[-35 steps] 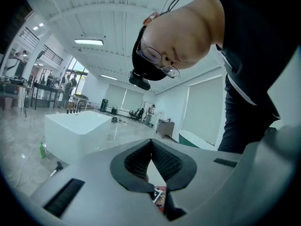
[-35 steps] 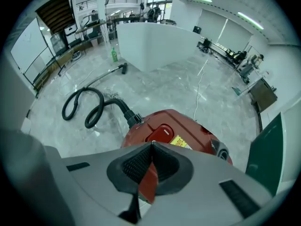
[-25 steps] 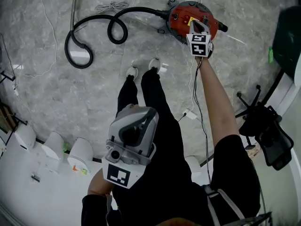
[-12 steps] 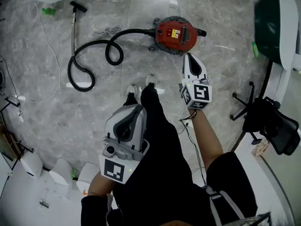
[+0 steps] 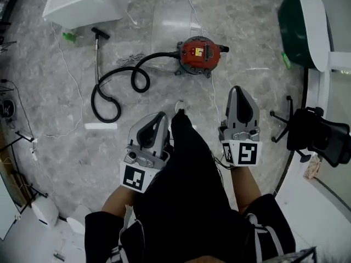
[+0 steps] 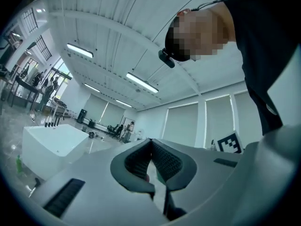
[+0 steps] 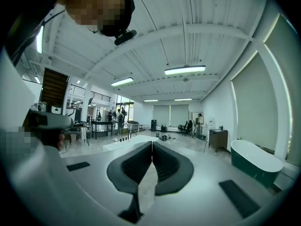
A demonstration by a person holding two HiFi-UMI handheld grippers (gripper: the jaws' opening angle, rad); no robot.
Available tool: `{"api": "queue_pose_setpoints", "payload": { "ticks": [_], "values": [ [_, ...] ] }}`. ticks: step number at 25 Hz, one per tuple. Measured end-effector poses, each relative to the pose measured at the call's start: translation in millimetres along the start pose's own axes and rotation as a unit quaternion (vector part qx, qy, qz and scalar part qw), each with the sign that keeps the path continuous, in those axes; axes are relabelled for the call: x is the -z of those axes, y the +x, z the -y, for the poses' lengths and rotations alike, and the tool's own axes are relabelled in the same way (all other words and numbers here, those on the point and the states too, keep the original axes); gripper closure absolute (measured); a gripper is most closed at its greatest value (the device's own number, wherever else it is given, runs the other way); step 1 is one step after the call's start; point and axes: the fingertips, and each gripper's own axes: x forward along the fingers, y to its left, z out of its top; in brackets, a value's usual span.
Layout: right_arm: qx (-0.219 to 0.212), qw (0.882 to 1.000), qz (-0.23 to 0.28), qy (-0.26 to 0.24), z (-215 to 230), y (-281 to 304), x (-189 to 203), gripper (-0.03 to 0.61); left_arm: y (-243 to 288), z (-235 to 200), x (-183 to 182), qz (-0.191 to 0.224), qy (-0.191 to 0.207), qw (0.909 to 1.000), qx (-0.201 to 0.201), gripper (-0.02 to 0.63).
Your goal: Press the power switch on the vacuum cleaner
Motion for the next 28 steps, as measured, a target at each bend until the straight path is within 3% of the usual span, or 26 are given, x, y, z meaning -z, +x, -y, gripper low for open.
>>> {"api": "queue_pose_setpoints", "payload": {
  "ticks": [6,13,19,28],
  "values": [
    [-0.001,0.999,0.044,0.016,-48,-69,-43,0.558,-15,13,-21,0.019,-0.008,0.9998,0.000,0.600],
    [0.021,0.997,0.062,0.049,-53,-86,-49,0.558,-9,50,-11,0.009,0.003,0.9979,0.064,0.600],
    [0.029,0.996,0.073,0.045,-66,-98,-62,0.560,-13,78,-16,0.011,0.017,0.9924,0.121,0.600],
    [0.047,0.995,0.077,0.035,-61,-119,-62,0.560,1,77,-25,0.021,-0.010,0.9953,0.093,0.600]
  ]
}}
